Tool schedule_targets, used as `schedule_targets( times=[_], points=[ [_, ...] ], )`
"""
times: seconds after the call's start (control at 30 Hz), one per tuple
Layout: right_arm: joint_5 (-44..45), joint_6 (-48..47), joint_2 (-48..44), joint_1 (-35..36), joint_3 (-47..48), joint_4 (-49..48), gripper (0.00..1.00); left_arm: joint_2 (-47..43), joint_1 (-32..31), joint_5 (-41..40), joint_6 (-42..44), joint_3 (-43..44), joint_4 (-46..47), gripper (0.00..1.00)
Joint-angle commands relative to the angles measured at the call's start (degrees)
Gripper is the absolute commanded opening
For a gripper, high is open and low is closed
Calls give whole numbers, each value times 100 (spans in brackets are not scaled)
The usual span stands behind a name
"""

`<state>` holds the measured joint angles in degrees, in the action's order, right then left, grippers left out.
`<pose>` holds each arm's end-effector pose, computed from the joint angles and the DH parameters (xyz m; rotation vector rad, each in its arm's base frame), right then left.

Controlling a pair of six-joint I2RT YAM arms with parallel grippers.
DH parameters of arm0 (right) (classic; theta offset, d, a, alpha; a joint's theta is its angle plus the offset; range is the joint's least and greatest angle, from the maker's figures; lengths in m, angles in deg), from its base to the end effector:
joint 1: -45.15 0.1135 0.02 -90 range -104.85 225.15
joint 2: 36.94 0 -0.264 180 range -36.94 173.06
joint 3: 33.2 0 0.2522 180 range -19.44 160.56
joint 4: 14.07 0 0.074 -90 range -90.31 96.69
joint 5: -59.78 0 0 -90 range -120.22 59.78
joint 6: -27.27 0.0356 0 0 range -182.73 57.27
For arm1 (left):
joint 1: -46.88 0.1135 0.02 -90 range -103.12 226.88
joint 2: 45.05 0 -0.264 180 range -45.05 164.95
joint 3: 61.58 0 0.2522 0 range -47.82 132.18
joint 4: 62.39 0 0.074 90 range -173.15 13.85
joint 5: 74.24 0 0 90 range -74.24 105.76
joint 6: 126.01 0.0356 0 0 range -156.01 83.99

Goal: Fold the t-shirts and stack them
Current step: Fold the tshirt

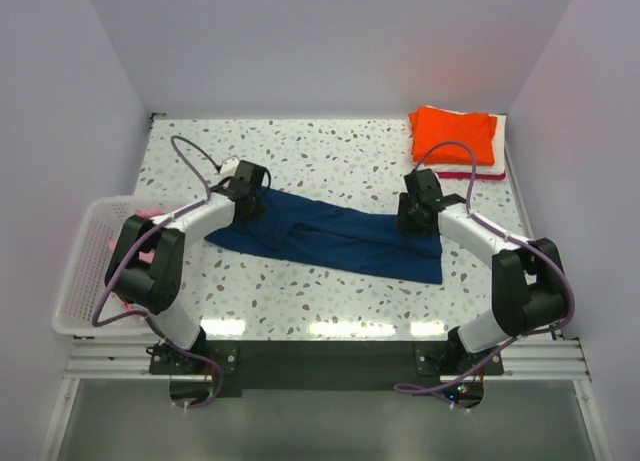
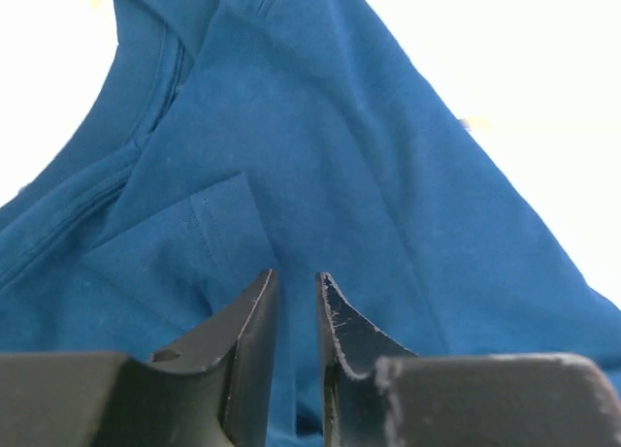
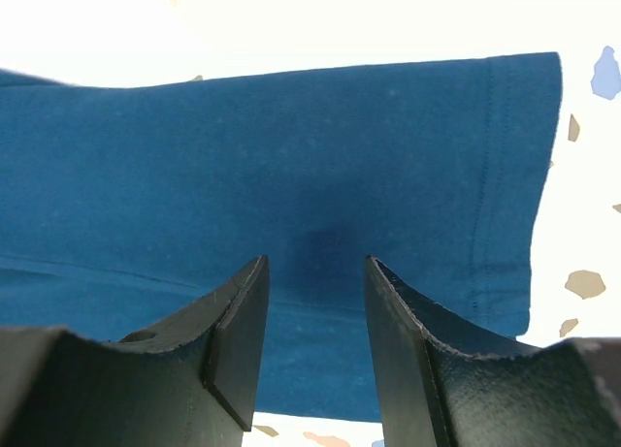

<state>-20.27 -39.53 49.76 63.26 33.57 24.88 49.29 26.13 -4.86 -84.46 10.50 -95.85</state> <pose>0.2854 0.0869 0.1977 0.1766 2.5686 0.0432 0.3166 -0.1065 0.1925 -0.7205 2.3479 -0.0623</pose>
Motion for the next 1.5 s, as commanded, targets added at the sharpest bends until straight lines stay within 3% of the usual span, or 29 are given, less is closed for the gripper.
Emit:
schedule_targets(
  times=[0.0, 0.13, 0.37, 0.57, 0.7, 0.77, 0.83, 0.87, 1.0, 1.17, 1.3, 1.47],
  points=[
    [340, 132, 154, 17, 227, 109, 47, 285, 10, -21, -147, 109, -17, 26],
    [402, 264, 426, 26, 87, -49, 48, 890, 10, 102, -332, 179, 90, 21],
    [192, 527, 753, 26, -212, -190, 48, 1893, 141, 58, -201, 1065, -7, 21],
    [-1126, 1709, -211, 166, -1300, -969, 47, 2860, 475, 137, 440, 2320, -60, 20],
    [-1375, 3284, -1013, 1473, -2153, -1841, 48, 3624, 590, 521, 1141, 3350, -105, 23],
    [-1190, 4196, -1128, 2445, -2216, -2410, 49, 3888, 599, 734, 1407, 4052, -95, 25],
    [-874, 4508, -971, 3003, -1824, -2501, 50, 4258, 590, 1208, 1741, 4728, -25, 32],
    [-794, 4474, -831, 3319, -1586, -2493, 50, 4363, 590, 1401, 1846, 4915, 114, 36],
    [-943, 4053, -181, 3471, -496, -2257, 52, 4671, 590, 2577, 2233, 5399, 616, 61],
    [-471, 2876, -337, 3392, 525, -1036, 60, 4304, 599, 3178, 2436, 5672, 1161, 79],
    [138, 2277, -688, 3182, 562, -130, 62, 3768, 634, 3231, 2261, 5752, 1285, 81],
    [15, 1610, -1023, 2698, 166, 284, 61, 2523, 625, 2705, 1446, 4857, 1181, 77]
  ],
)
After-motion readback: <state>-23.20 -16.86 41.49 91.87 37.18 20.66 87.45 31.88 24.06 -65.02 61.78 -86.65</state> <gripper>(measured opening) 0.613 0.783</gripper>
